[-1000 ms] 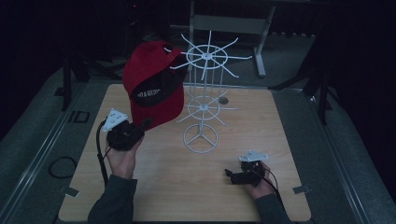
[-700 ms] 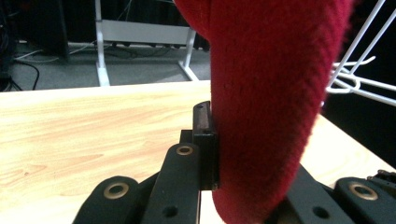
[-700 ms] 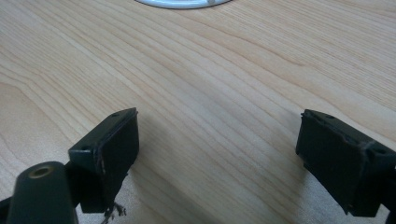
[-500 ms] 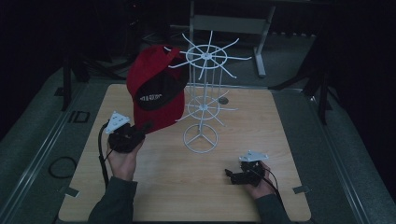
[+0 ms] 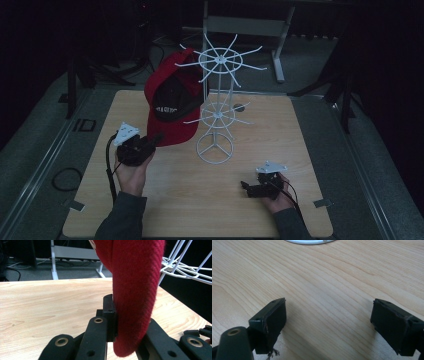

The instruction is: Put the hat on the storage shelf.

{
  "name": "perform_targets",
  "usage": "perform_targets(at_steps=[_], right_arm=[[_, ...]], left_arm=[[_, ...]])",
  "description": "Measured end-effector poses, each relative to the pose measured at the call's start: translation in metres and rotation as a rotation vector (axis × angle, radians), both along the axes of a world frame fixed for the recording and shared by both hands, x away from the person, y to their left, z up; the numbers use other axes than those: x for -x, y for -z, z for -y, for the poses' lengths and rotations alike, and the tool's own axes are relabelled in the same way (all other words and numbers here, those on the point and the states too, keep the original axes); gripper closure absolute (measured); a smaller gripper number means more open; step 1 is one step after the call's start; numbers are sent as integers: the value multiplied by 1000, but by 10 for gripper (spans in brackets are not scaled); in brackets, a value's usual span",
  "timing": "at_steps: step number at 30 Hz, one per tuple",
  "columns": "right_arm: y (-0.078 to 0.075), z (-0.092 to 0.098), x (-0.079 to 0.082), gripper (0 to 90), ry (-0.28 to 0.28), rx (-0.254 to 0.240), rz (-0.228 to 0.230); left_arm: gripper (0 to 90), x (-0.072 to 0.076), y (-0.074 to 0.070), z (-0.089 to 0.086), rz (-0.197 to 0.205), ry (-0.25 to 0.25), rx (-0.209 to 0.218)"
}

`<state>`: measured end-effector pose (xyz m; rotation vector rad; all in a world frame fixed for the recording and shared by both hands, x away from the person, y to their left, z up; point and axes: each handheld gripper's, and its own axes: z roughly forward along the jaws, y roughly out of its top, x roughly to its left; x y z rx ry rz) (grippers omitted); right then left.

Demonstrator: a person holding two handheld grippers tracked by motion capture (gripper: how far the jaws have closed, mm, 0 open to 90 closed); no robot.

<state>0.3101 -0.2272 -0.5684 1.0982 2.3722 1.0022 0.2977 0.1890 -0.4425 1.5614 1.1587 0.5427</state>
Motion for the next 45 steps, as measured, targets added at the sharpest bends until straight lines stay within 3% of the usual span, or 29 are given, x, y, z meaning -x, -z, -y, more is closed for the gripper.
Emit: perform_targets(at_steps=[11, 19, 27, 45], right_arm=[[0, 0, 0, 131, 1, 0, 0], [0, 0, 0, 131, -1, 2, 3], [0, 0, 0, 131, -2, 2, 2], [0, 0, 0, 131, -1, 3, 0]], left_arm=[[833, -1, 8, 0, -11, 12, -12], [663, -2, 13, -2, -18, 24, -8], [501, -6, 23, -6, -53, 21, 24], [431, -9, 36, -10, -87, 38, 14]])
